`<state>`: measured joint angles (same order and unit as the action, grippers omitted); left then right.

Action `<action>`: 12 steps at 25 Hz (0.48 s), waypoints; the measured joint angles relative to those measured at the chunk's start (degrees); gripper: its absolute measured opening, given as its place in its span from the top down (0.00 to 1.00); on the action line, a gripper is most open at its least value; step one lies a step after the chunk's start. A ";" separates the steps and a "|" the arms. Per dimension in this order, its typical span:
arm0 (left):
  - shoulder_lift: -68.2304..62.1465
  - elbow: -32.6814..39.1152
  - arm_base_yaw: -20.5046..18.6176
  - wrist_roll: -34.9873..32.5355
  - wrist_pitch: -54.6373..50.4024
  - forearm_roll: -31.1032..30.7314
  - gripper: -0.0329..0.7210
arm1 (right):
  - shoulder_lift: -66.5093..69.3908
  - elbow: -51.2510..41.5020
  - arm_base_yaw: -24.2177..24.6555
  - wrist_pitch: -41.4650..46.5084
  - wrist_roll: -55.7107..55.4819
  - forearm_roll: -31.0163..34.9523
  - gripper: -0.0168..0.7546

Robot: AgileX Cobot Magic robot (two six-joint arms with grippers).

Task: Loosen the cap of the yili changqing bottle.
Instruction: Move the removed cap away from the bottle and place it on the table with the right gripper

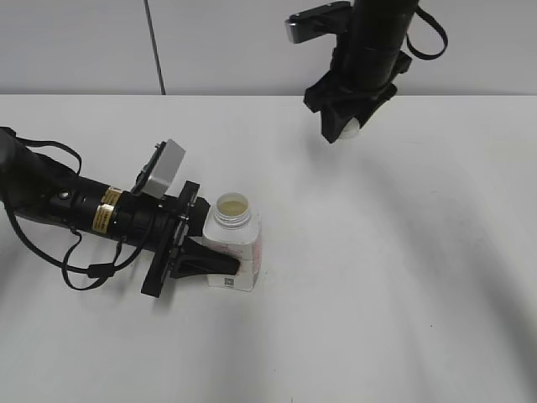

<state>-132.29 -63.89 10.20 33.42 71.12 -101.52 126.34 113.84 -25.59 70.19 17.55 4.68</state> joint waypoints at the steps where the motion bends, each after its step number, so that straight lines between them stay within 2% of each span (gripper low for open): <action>1: 0.00 0.00 0.00 0.00 0.00 0.06 0.51 | 0.00 -0.42 0.95 0.00 -1.15 0.05 0.47; 12: 0.00 0.09 0.00 0.05 0.12 1.09 0.51 | -0.65 -11.64 9.04 -4.72 -7.29 0.31 0.47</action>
<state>-132.29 -63.80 10.20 33.47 71.24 -100.43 125.70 102.21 -16.55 65.47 10.26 4.99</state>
